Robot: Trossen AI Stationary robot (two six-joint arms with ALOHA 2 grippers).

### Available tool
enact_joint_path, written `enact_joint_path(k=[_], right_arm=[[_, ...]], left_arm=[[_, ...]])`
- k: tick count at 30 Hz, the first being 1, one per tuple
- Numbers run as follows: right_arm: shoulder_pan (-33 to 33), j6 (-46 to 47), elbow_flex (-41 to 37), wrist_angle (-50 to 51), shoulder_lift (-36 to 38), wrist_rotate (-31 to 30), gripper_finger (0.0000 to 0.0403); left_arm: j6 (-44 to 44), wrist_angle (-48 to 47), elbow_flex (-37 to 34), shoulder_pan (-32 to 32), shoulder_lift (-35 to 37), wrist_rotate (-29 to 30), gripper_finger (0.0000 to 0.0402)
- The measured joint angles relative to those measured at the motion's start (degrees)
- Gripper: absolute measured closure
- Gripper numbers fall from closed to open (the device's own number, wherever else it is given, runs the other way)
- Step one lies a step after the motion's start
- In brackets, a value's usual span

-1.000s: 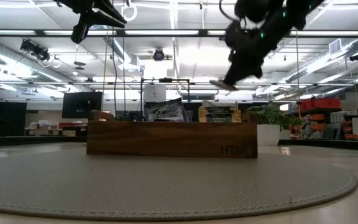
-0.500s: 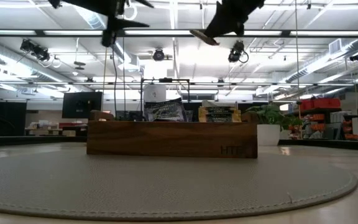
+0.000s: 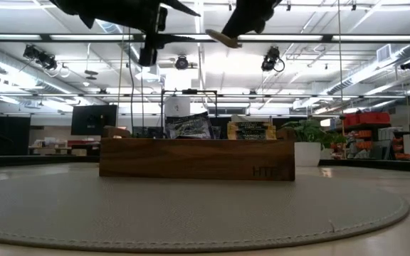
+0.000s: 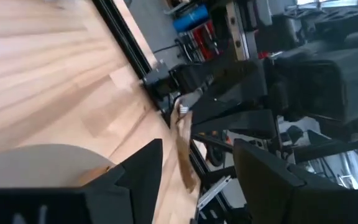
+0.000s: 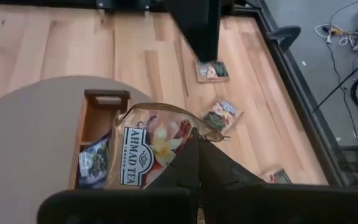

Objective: Pick & Place Tea
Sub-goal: Put the brown tea bag into the left section of the wooden organizer

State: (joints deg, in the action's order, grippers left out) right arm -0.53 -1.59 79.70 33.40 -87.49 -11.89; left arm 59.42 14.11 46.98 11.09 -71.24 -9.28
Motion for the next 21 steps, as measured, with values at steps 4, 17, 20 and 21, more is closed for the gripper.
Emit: enact_joint_path(k=[4,17,20,21], right_arm=[[-0.1,-0.4,0.4,-1.0,-1.7,0.8,0.0403],[0.2,-0.5,0.5,-4.4,-2.3,1.0,0.0403],[0.4,-0.6,0.5,-5.3,-2.3,0.8,0.0403],[0.5,-0.6,0.5,-5.3,-2.3,0.8,0.0403]], left_arm=[[0.4,0.6,0.0,-0.1,-1.8,-0.1,0.0204],[-0.5,1.9,0.0,-1.3,-4.3,-2.5,0.0205],[-0.5,1.4,0.0,-1.4,-4.7,-3.1,0.0205],[-0.5,1.5,0.0,-1.4,-4.7,-3.1,0.0205]])
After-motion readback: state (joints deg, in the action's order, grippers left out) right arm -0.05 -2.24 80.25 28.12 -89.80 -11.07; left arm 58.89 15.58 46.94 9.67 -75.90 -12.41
